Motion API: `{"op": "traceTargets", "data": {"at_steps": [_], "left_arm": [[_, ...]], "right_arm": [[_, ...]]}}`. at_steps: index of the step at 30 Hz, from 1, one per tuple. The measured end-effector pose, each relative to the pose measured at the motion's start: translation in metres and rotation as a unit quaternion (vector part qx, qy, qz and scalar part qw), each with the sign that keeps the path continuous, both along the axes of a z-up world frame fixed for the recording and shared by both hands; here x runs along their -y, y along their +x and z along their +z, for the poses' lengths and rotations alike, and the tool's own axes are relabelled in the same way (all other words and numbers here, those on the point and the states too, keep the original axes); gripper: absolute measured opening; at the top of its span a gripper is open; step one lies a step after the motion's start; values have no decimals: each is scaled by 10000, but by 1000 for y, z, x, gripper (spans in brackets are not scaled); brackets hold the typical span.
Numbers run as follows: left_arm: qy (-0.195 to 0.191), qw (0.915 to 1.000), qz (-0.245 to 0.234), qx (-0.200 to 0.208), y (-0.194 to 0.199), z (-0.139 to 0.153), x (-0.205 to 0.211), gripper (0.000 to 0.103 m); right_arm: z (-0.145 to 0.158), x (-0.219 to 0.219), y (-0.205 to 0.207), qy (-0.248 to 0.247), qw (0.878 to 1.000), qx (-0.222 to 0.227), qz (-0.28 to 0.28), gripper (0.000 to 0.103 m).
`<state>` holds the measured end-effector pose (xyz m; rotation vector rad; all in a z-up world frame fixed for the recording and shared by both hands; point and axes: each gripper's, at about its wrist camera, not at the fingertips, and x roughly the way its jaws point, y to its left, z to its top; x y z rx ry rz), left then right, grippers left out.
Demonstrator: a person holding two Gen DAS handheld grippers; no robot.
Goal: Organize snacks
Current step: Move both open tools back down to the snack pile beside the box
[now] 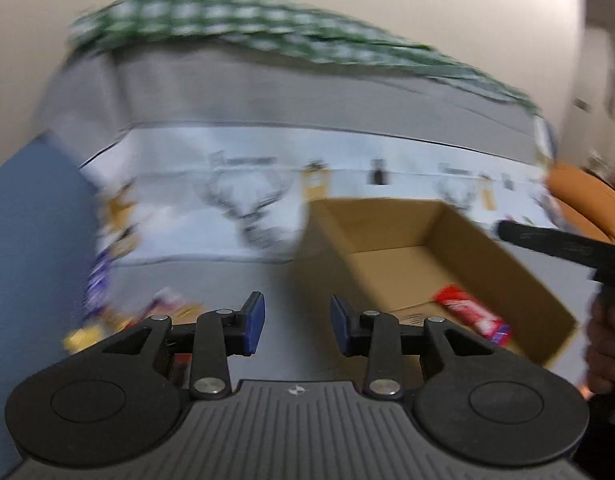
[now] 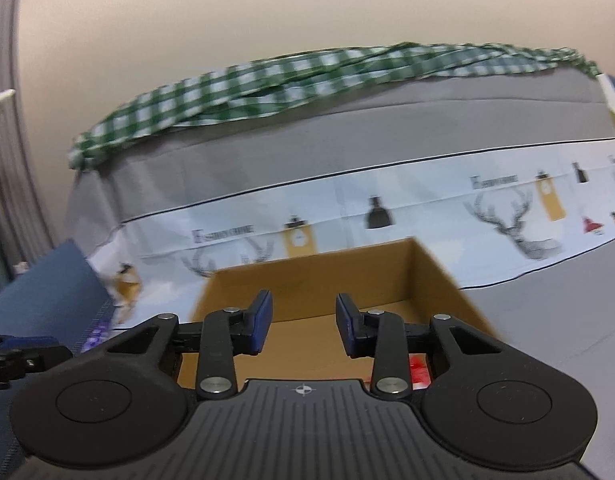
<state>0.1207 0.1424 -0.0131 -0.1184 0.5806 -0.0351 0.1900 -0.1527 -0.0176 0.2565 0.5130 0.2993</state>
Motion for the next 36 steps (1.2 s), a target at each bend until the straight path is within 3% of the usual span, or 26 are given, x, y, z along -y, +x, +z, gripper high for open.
{"op": "traceTargets", "data": {"at_steps": [2, 5, 10, 14, 23, 28, 36], "left_arm": [[-365, 9982, 418, -242, -3, -7, -23, 40], [-671, 9944, 820, -42, -14, -3, -50, 40], [-1131, 9848, 1306, -194, -16, -5, -81, 40], [-1281, 9793, 1544, -261, -15, -6, -95, 40], [-1609, 9602, 2268, -271, -16, -13, -123, 40], [-1471, 9582, 2435, -308, -15, -15, -127, 40], [-1344, 9611, 2383, -394, -9, -19, -127, 41]], "right_arm": [[1, -13, -4, 116, 9997, 35, 233, 36], [4, -37, -13, 261, 9974, 183, 645, 35], [8, -81, -30, 345, 9900, 538, 1261, 28], [8, -116, -41, 304, 9826, 531, 1754, 19], [-9, -185, -51, 16, 9655, 237, 2594, 19], [-29, -223, -41, -258, 9597, -93, 2798, 19], [-62, -290, -26, -1169, 9438, 53, 3091, 64]]}}
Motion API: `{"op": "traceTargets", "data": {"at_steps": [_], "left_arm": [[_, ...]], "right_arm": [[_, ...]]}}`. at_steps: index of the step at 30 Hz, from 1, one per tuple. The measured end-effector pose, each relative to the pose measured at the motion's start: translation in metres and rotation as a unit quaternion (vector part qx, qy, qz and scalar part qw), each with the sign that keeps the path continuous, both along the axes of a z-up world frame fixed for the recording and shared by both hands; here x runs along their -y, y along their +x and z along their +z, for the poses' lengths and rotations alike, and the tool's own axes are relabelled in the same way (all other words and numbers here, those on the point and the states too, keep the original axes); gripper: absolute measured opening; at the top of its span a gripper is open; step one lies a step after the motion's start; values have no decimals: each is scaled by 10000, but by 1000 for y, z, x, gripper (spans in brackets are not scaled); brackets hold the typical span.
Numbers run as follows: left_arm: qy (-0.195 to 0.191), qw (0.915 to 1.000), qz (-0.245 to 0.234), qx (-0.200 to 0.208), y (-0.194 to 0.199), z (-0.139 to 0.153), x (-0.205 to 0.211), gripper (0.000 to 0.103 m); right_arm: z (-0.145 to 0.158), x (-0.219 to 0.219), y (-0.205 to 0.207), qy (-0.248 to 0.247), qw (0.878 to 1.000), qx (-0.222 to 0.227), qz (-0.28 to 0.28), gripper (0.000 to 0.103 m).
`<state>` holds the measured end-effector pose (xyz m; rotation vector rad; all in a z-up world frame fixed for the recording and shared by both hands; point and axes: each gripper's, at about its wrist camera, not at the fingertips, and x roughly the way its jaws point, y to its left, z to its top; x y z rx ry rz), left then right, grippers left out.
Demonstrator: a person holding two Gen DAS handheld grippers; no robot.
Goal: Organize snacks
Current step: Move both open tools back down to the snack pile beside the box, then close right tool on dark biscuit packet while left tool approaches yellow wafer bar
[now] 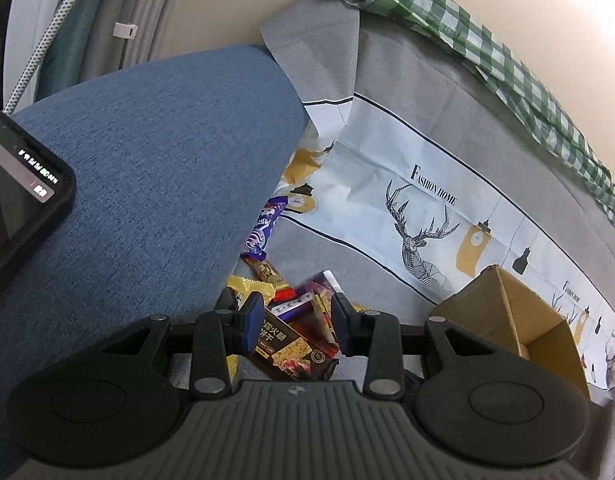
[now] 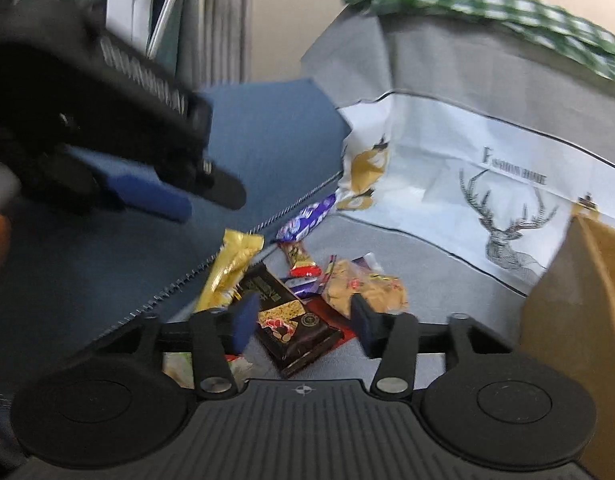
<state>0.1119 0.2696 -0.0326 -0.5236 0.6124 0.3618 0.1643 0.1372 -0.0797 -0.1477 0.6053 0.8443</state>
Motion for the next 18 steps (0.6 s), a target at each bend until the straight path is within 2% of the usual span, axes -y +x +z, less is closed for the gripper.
{"op": "traceTargets", "data": {"at_steps": [6, 11, 13, 15, 16, 18], "left_arm": [[65, 10000, -54, -34, 2, -1, 2, 41], [108, 9998, -131, -69, 5, -2, 1, 41], [112, 9998, -138, -73, 6, -2, 0, 41], [111, 9998, -141, -77, 6, -3, 0, 41], [122, 9998, -148, -80, 6, -2, 0, 41], [131, 9997, -172, -83, 7, -3, -1, 41]], "right_arm": [[-29, -33, 18, -335, 9992, -91, 221, 76], [-45, -44, 31, -539, 9968, -452, 388, 76], [-49, -46, 34, -628, 9956, -534, 448, 70], [-48, -45, 34, -630, 9953, -538, 496, 50], [-47, -43, 33, -605, 9952, -528, 564, 44], [-41, -38, 30, -576, 9952, -465, 639, 39]]}}
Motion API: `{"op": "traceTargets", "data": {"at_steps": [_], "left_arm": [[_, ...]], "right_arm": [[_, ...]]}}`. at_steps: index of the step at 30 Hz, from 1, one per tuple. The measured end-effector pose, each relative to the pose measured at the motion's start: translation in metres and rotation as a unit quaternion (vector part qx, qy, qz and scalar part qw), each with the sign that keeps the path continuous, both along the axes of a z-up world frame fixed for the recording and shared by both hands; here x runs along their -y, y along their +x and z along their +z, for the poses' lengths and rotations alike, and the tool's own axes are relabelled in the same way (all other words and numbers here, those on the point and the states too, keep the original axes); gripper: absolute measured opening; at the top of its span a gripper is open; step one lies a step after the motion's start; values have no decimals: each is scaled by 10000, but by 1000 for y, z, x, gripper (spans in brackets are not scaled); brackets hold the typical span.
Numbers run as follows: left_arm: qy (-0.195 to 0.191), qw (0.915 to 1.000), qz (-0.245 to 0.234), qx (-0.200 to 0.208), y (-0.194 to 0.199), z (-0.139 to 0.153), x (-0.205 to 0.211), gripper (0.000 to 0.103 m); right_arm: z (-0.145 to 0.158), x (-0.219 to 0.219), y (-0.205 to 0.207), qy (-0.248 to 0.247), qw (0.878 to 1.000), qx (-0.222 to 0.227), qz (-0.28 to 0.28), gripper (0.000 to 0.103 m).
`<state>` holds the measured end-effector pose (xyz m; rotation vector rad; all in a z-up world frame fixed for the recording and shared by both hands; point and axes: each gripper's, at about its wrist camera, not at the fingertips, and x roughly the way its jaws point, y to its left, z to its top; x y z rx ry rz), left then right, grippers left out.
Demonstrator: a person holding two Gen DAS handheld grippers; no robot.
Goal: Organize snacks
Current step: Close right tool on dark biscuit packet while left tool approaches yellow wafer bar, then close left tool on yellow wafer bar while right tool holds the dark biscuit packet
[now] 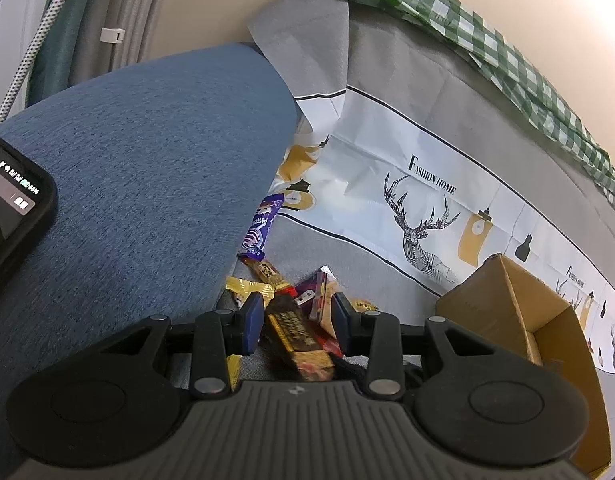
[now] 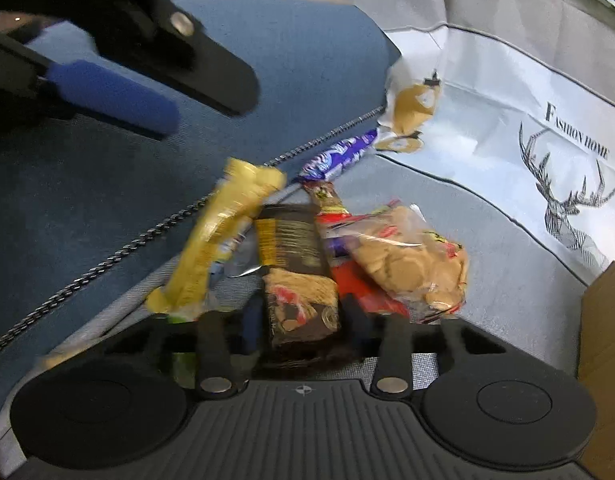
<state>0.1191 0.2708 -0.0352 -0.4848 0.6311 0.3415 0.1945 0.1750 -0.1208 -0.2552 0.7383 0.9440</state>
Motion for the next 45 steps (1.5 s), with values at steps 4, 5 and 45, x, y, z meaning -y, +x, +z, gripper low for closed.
{"op": "traceTargets", "data": {"at_steps": [4, 5, 45], "left_arm": [[-55, 10000, -20, 44, -2, 0, -2, 40], [-52, 10000, -22, 41, -2, 0, -2, 40], [2832, 9526, -908, -636, 33, -20, 69, 7]], "right_arm": [[15, 19, -4, -34, 10000, 75, -56, 39], [18, 24, -6, -78, 9999, 74, -118, 39], [4, 121, -87, -215, 9862, -836, -1411, 41]]}}
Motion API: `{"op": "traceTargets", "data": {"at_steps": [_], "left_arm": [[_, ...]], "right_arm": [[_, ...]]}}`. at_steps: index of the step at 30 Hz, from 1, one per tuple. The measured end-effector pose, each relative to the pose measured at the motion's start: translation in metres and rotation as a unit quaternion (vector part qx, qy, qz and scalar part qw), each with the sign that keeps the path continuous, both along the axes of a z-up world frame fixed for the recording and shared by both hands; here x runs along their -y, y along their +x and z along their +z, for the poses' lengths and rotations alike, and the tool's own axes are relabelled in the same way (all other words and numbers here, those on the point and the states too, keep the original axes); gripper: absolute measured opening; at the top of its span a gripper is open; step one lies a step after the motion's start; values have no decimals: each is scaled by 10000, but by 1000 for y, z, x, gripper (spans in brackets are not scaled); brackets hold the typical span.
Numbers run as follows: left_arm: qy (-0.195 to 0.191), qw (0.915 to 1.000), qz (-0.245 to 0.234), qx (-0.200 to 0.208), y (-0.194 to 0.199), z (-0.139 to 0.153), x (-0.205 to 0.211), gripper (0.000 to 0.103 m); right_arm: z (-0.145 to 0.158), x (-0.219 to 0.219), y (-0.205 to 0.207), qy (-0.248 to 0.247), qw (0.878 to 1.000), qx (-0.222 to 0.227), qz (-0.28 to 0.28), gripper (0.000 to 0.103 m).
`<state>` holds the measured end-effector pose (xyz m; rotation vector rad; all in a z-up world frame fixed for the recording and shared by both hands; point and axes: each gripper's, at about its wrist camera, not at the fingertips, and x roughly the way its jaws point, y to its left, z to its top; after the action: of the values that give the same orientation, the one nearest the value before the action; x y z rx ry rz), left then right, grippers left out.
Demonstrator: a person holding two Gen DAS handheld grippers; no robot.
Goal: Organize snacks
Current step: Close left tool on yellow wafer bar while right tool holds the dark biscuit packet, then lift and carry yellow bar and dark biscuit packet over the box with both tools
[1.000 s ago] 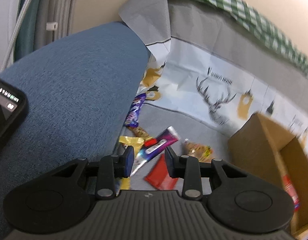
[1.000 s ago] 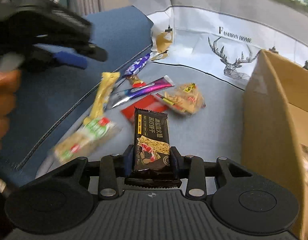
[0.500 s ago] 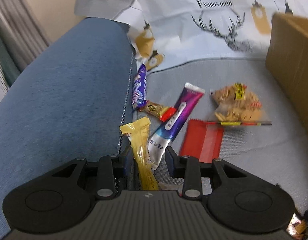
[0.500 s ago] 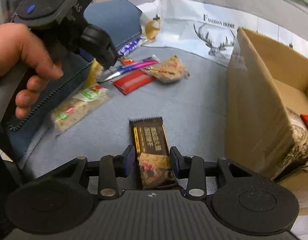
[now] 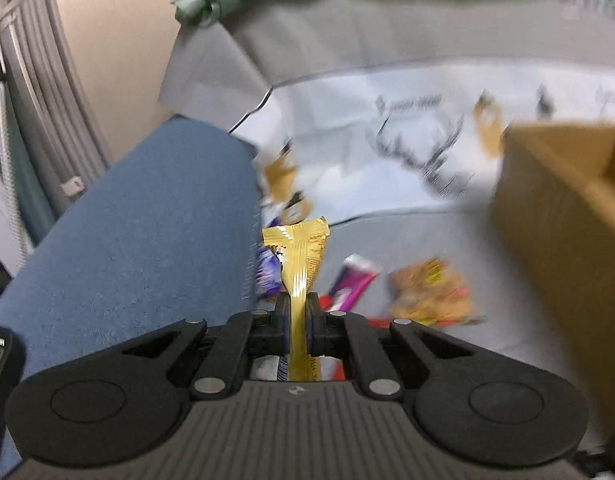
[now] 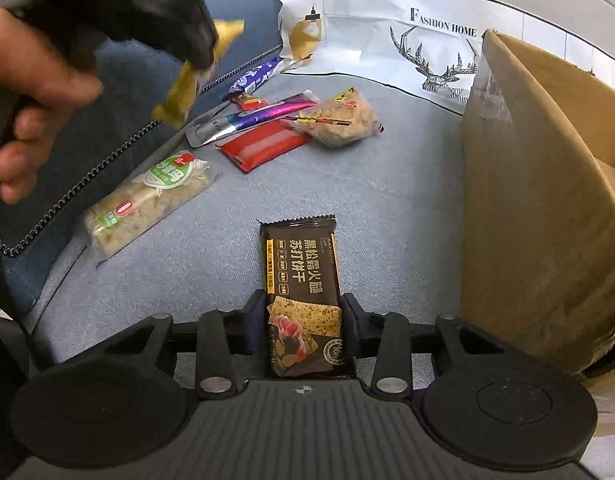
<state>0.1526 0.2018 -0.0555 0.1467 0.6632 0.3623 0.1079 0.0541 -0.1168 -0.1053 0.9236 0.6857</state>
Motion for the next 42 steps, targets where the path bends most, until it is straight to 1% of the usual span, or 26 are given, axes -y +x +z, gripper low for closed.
{"op": "traceTargets", "data": {"at_steps": [2, 3, 4, 5, 7, 8, 9, 10, 11, 12, 14, 15, 16, 18, 20, 21, 23, 26, 28, 29, 30, 33, 37, 40, 41, 42], "left_arm": [[-397, 9991, 32, 132, -9, 7, -7, 7], [-748, 9970, 36, 172, -12, 9, -13, 7], [-1250, 9920, 13, 187, -16, 11, -23, 7], [-1521, 9882, 13, 205, -18, 11, -28, 7], [-1925, 9811, -25, 199, -22, 13, -32, 7], [-2218, 9750, -109, 103, -23, 11, -33, 7], [-2545, 9668, -220, -58, -21, 6, -34, 7], [-2782, 9595, -330, -282, -19, 0, -32, 7], [-2854, 9558, -443, -549, -14, -6, -26, 8], [-2827, 9546, -538, -773, -11, -11, -20, 8], [-2656, 9511, -715, -1405, 0, -28, -4, 8], [-2545, 9504, -740, -1627, 2, -35, 2, 10], [-2376, 9510, -744, -1835, 4, -41, 8, 13], [-2190, 9517, -715, -2029, 5, -49, 14, 22], [-2220, 9506, -689, -2059, 5, -50, 15, 29], [-2241, 9507, -657, -2043, 6, -50, 14, 30], [-2287, 9494, -589, -2071, 4, -52, 11, 30], [-2209, 9476, -576, -2235, 6, -57, 12, 31], [-2128, 9465, -697, -2322, 5, -59, 15, 38], [-2084, 9459, -762, -2366, 5, -60, 18, 45], [-2056, 9455, -803, -2395, 4, -61, 20, 47], [-2062, 9464, -763, -2368, 1, -60, 17, 47], [-2477, 9449, -513, -2076, -2, -51, -1, 47], [-2604, 9431, -506, -2006, -6, -47, -4, 47], [-2586, 9423, -511, -2063, -5, -49, -3, 46], [-2571, 9416, -508, -2115, -5, -50, -2, 38]], "right_arm": [[2, 2, -1, 21, 10000, 17, -42, 41], [3, 2, -2, 40, 10000, 17, -43, 41], [5, 4, -2, 56, 10000, 21, -51, 41], [6, 5, -3, 63, 10000, 29, -57, 41], [9, 7, -4, 100, 9999, 16, -64, 41], [11, 8, -4, 131, 9999, -10, -80, 41], [13, 10, -4, 173, 9998, -58, -93, 41], [15, 11, -4, 204, 9997, -105, -98, 41], [16, 12, -5, 219, 9996, -144, -93, 41], [16, 12, -5, 218, 9996, -183, -74, 41], [16, 12, -7, 153, 9996, -254, -43, 41], [14, 11, -8, 85, 9995, -302, -32, 41], [11, 10, -9, 29, 9994, -352, -19, 41], [6, 9, -9, -27, 9990, -444, 11, 42], [5, 9, -9, 6, 9990, -457, -4, 42], [6, 8, -8, 26, 9990, -448, -20, 45], [5, 9, -6, 42, 9990, -438, -59, 49], [3, 9, -4, 65, 9986, -517, -90, 50], [2, 8, -4, 43, 9987, -498, -87, 50], [2, 7, -4, 36, 9988, -483, -81, 51], [2, 6, -4, 30, 9988, -476, -72, 51], [1, 6, -5, 18, 9989, -459, -62, 52], [1, 7, -3, 18, 9989, -466, -82, 52], [1, 7, -3, 14, 9989, -463, -104, 52], [1, 7, -4, 7, 9989, -457, -98, 52], [1, 6, -4, -1, 9989, -450, -90, 53]]}}
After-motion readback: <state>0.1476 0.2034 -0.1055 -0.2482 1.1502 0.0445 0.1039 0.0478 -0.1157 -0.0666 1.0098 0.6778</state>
